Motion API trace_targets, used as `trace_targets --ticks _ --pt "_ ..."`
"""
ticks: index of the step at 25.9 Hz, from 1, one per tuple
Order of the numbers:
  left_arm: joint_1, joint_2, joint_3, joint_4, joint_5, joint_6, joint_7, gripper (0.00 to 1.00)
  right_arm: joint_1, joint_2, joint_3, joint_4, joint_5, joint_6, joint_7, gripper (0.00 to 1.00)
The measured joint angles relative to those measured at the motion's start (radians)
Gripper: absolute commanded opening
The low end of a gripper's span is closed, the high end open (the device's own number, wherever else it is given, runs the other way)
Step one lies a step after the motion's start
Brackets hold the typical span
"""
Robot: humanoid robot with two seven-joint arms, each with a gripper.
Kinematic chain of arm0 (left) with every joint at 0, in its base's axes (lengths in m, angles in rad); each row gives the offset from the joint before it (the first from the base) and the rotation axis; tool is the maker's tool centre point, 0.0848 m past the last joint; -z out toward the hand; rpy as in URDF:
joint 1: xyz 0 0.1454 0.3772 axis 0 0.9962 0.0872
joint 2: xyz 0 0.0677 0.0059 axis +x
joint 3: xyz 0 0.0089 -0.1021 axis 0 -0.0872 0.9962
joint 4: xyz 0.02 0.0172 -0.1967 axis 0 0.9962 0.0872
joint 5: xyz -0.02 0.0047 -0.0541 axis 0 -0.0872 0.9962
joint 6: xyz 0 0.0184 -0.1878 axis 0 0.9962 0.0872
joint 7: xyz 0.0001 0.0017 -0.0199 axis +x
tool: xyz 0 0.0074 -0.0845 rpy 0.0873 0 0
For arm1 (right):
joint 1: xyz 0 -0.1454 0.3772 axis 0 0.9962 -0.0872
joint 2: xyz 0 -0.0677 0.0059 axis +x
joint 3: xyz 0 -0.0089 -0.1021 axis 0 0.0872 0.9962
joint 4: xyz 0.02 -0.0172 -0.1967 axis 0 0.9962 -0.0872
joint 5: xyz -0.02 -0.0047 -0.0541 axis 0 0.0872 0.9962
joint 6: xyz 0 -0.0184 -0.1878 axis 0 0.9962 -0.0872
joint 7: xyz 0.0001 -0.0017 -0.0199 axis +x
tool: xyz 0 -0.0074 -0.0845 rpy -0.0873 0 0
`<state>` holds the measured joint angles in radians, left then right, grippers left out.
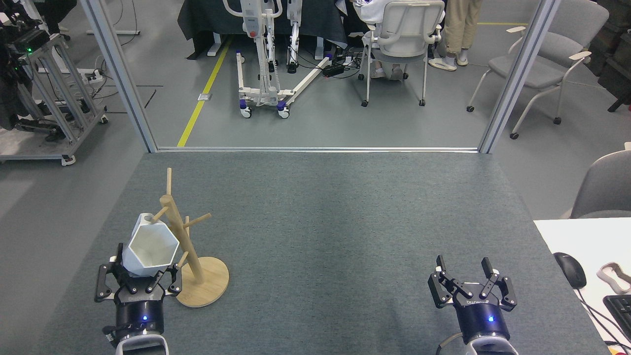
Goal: Hang cup on storage rack
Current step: 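Hook the cup onto a peg of the wooden stand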
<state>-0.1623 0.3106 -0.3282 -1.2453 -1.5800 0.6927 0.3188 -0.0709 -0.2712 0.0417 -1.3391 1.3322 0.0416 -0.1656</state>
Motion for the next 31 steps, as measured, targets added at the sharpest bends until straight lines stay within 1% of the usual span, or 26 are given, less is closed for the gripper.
trace_targets --ticks 10,19,25,31 --pt "-0.006 -0.002 -0.008 0.008 0.000 -0.005 0.012 1.00 -0.004 -0.003 0.000 0.000 0.000 0.000 0.010 1.00" --pt "-0.004 -0.014 -0.010 0.013 -0.001 -0.045 0.012 1.00 0.001 -0.006 0.000 0.000 -0.003 0.000 0.013 1.00" --pt "0.000 -0.038 -0.010 0.041 -0.002 -0.078 0.011 1.00 0.001 -0.008 0.000 -0.009 -0.008 0.000 0.011 1.00" --pt "0.001 -0.075 -0.009 0.101 -0.003 -0.114 0.011 1.00 0.003 -0.008 0.000 -0.016 -0.010 -0.004 0.009 1.00"
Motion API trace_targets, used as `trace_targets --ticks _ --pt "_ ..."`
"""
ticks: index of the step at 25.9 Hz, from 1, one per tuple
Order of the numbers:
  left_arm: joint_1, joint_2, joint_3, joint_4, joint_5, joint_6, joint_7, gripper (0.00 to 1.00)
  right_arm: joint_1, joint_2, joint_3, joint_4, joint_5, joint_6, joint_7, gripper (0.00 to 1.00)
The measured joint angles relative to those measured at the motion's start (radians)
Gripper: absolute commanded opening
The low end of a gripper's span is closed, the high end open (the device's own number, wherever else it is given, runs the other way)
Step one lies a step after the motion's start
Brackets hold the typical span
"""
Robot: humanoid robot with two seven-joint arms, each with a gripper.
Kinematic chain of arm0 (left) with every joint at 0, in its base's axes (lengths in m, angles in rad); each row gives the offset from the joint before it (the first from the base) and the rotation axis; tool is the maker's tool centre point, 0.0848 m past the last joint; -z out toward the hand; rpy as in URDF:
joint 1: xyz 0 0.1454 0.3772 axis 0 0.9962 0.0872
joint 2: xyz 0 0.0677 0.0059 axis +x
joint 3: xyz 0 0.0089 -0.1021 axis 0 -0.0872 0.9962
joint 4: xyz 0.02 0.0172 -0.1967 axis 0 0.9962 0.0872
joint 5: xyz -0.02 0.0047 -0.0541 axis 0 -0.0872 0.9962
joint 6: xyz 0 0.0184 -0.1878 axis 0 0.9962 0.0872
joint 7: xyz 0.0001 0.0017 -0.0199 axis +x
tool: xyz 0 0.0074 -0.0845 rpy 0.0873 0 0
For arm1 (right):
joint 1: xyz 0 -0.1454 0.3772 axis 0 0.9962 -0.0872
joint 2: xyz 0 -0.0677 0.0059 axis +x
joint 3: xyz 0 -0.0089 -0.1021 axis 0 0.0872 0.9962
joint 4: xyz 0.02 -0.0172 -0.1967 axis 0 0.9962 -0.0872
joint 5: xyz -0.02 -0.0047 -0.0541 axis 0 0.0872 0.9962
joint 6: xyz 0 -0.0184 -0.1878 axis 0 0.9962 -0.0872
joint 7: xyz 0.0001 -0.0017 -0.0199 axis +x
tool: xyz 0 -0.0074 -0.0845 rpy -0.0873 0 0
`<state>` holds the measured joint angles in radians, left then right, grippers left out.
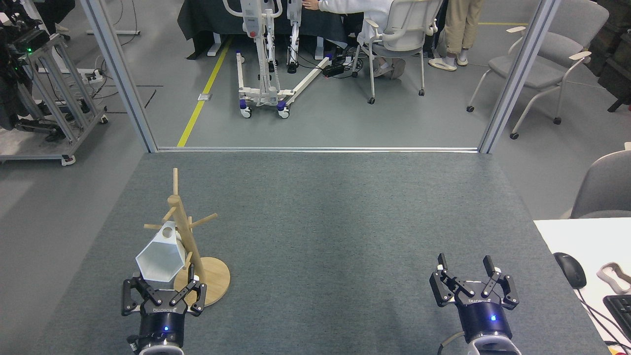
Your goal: Hang cup on storage rack
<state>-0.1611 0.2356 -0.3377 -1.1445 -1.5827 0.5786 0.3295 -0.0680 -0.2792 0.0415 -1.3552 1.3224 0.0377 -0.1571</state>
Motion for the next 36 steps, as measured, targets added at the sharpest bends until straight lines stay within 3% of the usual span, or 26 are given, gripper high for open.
trace_targets --ticks 11,21,26,30,36 --pt "0.070 -0.053 -0.010 0.025 -0.002 -0.072 0.003 1.00 0.000 0.000 0.000 -0.004 0.000 -0.003 -0.002 1.00" --pt "0.230 -0.099 -0.040 -0.222 -0.001 -0.281 0.001 1.00 -0.004 -0.010 -0.001 -0.014 0.001 0.002 -0.004 1.00" --pt "0.242 -0.196 -0.045 -0.360 0.002 -0.392 -0.122 1.00 -0.007 -0.015 -0.008 -0.031 0.001 0.007 -0.004 1.00" --pt "0.222 -0.273 -0.065 -0.440 0.002 -0.419 -0.229 1.00 -0.009 -0.016 -0.014 -0.047 0.000 0.012 -0.003 1.00" --pt "0.187 -0.336 -0.076 -0.491 0.000 -0.424 -0.262 1.00 -0.010 -0.016 -0.036 -0.051 -0.002 0.028 -0.001 1.00"
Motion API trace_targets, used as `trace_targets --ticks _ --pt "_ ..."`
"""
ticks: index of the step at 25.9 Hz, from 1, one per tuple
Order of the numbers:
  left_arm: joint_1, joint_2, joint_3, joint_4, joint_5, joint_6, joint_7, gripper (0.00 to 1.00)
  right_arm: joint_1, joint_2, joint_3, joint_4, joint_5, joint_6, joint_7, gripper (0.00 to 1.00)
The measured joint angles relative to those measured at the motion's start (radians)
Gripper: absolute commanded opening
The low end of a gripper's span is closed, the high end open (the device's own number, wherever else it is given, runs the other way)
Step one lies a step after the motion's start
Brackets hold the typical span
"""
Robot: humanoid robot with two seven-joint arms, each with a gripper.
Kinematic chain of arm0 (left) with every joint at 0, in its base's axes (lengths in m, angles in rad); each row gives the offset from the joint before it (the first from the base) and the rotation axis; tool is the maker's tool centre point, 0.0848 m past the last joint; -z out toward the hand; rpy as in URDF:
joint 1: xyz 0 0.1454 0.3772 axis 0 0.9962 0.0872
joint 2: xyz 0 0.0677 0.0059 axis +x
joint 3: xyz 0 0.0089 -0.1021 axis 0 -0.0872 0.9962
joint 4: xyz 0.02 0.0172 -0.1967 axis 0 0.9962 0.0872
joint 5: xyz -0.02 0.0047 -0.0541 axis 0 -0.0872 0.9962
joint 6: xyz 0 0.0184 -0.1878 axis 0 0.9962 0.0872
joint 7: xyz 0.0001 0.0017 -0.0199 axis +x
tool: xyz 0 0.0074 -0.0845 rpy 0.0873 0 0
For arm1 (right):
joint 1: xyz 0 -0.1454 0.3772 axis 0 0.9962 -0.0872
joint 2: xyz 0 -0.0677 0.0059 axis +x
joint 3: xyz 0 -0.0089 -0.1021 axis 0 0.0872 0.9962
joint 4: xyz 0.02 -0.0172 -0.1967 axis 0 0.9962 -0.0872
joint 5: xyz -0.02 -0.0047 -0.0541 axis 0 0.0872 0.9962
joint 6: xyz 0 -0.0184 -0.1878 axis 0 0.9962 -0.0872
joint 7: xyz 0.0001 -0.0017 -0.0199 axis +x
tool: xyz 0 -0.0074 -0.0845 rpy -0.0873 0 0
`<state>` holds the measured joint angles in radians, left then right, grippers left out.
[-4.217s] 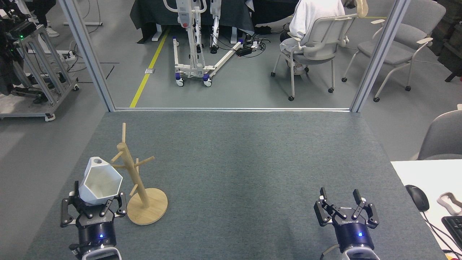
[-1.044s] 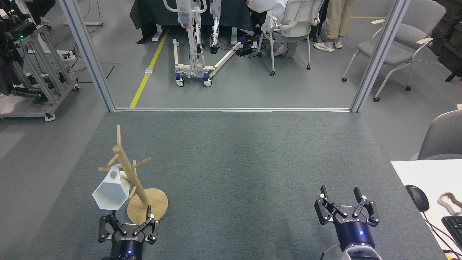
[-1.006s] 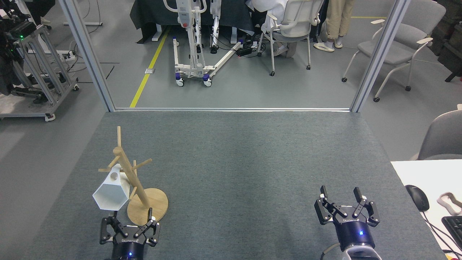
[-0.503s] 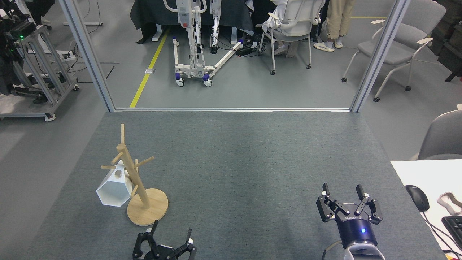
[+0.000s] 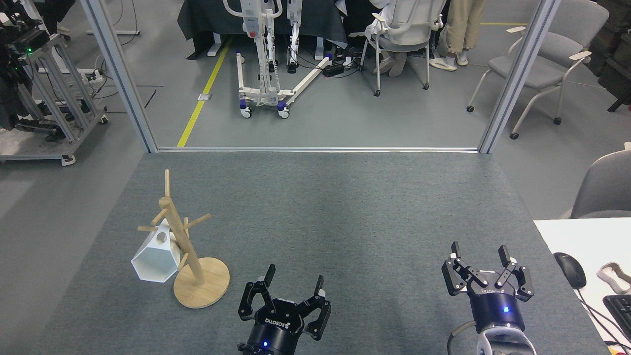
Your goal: Hang cup on storage rack
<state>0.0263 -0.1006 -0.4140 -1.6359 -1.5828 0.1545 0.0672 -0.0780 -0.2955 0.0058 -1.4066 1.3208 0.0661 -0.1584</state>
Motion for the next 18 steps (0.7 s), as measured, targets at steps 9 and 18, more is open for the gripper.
trace_targets --ticks 9,18 --pt "-0.103 -0.025 -0.003 0.027 0.002 0.001 -0.006 1.00 0.006 -0.001 -0.004 0.000 -0.009 -0.026 0.000 1.00" --pt "-0.156 -0.030 0.006 0.048 0.014 0.003 -0.010 1.00 0.009 -0.022 -0.008 0.000 -0.078 -0.070 -0.001 1.00"
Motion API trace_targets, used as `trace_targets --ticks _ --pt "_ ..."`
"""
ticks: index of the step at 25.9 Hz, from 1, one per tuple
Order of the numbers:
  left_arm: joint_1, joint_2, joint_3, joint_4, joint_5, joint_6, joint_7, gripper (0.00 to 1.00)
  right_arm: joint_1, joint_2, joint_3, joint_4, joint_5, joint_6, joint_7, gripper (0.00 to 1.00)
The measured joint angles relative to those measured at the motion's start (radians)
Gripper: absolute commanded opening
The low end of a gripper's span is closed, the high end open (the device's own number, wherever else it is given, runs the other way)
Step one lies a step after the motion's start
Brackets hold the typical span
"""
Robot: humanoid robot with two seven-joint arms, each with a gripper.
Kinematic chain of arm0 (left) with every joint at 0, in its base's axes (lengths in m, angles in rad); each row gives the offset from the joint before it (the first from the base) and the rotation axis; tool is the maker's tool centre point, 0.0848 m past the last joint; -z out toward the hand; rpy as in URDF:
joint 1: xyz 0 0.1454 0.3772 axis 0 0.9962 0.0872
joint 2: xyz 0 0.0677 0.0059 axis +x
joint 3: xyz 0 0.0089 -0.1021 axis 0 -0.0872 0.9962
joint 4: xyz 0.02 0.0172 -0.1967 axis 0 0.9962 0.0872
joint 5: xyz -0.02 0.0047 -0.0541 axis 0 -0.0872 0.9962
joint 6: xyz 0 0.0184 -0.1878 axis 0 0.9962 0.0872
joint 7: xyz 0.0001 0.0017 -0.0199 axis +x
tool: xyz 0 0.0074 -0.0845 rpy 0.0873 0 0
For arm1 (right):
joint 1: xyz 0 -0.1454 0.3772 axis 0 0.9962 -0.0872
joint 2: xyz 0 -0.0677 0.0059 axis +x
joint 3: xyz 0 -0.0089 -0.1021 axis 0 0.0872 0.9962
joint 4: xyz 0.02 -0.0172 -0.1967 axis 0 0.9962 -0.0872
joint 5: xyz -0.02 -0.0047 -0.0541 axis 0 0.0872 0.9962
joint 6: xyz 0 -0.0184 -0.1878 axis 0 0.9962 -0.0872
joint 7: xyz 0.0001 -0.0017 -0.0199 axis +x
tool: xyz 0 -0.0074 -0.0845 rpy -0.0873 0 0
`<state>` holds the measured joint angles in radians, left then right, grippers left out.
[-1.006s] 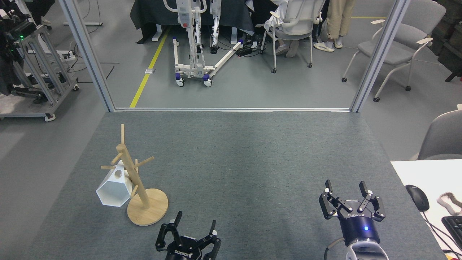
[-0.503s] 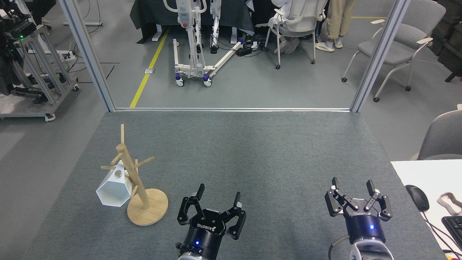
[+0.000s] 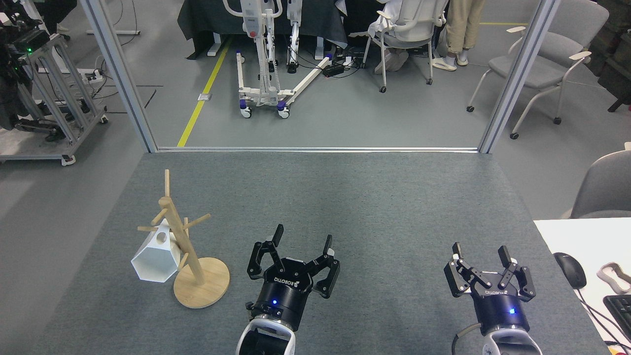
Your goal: Hang cup on storage rack
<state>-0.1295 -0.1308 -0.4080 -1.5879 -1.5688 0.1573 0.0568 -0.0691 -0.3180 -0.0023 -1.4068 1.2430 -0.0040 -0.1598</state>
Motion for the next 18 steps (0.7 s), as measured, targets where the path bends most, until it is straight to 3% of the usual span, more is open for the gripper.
trace_targets --ticks 11,18 --pt "0.013 0.004 0.001 -0.024 0.016 -0.004 0.009 1.00 0.007 -0.019 0.001 -0.008 -0.025 -0.002 -0.004 1.00" --pt "0.019 0.004 0.002 -0.041 0.018 -0.004 0.016 1.00 0.061 -0.023 -0.005 -0.076 -0.025 0.004 -0.006 1.00"
